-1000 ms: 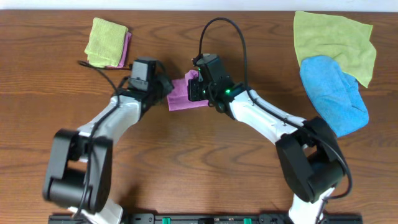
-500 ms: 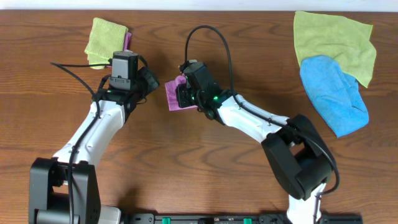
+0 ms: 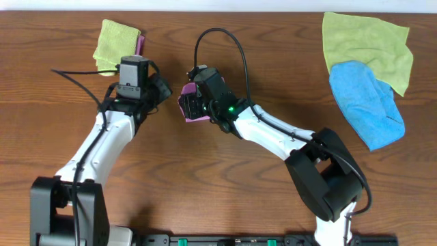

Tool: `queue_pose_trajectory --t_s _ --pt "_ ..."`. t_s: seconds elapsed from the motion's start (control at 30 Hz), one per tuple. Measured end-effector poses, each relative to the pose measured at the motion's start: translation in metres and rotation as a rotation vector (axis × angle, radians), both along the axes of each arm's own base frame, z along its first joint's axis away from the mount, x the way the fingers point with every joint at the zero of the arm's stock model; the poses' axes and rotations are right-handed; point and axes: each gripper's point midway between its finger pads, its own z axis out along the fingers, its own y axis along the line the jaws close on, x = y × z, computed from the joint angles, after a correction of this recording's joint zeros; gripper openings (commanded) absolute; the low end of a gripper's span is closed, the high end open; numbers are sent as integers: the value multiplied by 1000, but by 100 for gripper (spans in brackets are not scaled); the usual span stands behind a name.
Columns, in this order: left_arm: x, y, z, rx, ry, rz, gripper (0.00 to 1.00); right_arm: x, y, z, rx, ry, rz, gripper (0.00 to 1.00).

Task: Fold the cloth
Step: 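Fold the strip's right end toward the left gripper with the right gripper, then release the folded cloth and retract the right arm to rest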

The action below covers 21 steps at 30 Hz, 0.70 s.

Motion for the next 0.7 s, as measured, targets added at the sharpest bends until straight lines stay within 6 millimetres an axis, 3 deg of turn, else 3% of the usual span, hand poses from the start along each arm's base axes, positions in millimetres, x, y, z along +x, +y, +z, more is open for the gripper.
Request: queue_pose_trajectory --t_s 0.17,0.3,0.47,0.6,0.7 --pt "-3 24 12 10 -10 47 34 0 -14 -8 -52 28 -31 96" --pt "-12 37 18 16 5 75 49 11 -36 4 -66 22 -83 99" --pt "-18 34 22 0 12 54 97 30 -70 59 -21 -52 -157 99" --pt "-24 22 21 -58 36 17 95 26 -115 115 -8 -88 -229 99" --pt "-33 18 16 -84 86 7 95 7 -149 140 -36 -65 -266 99"
